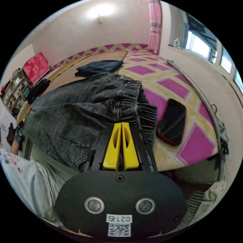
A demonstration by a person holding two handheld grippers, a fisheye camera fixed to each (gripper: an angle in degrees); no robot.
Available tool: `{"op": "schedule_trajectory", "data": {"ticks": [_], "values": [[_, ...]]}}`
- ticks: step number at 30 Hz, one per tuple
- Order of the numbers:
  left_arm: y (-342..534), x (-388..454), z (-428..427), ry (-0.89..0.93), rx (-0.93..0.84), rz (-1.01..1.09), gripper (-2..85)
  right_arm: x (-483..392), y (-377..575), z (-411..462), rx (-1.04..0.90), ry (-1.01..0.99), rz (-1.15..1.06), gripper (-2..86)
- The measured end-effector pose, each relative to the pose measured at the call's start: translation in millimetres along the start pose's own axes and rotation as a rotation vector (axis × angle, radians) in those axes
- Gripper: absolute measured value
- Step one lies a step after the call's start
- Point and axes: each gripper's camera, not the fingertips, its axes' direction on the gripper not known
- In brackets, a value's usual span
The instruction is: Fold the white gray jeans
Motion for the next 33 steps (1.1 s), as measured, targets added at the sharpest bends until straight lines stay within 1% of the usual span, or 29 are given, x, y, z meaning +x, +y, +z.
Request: {"op": "schedule_trajectory", "data": {"ticks": [1, 3, 5, 6, 8, 9, 11, 14, 15, 19, 22, 25, 27, 30, 33], "values": [[3.2, -2.6, -20.2, 0.007, 0.063, -0.027, -0.9, 4.9, 6.1, -16.8, 0.048, 0.031, 0.06, -0.1], [9.0, -5.6, -46.5, 0.032, 0.102, -0.059, -0.7, 19.7, 22.1, -44.2, 0.131, 0.024, 0.177, 0.6], [16.4, -7.1, -68.1, 0.041, 0.106, -0.1, -0.4, 44.3, 50.3, -72.8, 0.2, -0.05, 0.35, 3.0], [22.6, -8.5, -80.9, 0.055, 0.116, -0.136, 0.1, 50.2, 58.6, -79.1, 0.22, -0.067, 0.395, 3.8], [33.4, -13.5, -98.5, 0.05, 0.136, -0.23, 2.9, 71.1, 89.3, -93.0, 0.264, -0.17, 0.55, 6.5], [41.0, -17.7, -108.2, 0.051, 0.152, -0.298, 4.8, 75.6, 95.5, -93.1, 0.265, -0.202, 0.585, 6.8], [51.7, -22.5, -119.3, 0.04, 0.172, -0.384, 6.4, 88.0, 110.9, -85.5, 0.27, -0.365, 0.674, 7.8], [60.8, -28.4, -124.7, 0.054, 0.16, -0.482, 7.9, 95.6, 111.5, -74.6, 0.294, -0.52, 0.734, 8.2], [60.8, -30.8, -123.2, 0.065, 0.139, -0.507, 8.4, 96.8, 110.3, -73.9, 0.303, -0.536, 0.746, 8.3], [56.7, -39.7, -124.1, 0.125, 0.124, -0.568, 8.7, 105.6, 98.3, -83.4, 0.341, -0.559, 0.788, 8.3], [52.1, -42.2, -128.6, 0.148, 0.12, -0.578, 8.6, 108.2, 90.8, -98.0, 0.362, -0.535, 0.79, 7.9], [47.3, -41.6, -131.6, 0.164, 0.106, -0.565, 8.5, 115.4, 80.7, -99.8, 0.304, -0.487, 0.815, 7.8], [45.9, -41.9, -133.4, 0.17, 0.102, -0.568, 8.4, 122.3, 79.9, -101.8, 0.311, -0.52, 0.845, 8.0], [44.7, -43.0, -137.8, 0.179, 0.104, -0.579, 8.3, 122.3, 71.8, -105.8, 0.268, -0.545, 0.833, 9.1], [41.7, -41.8, -140.7, 0.188, 0.102, -0.57, 8.1, 119.2, 67.6, -99.6, 0.251, -0.652, 0.824, 9.8]]}}
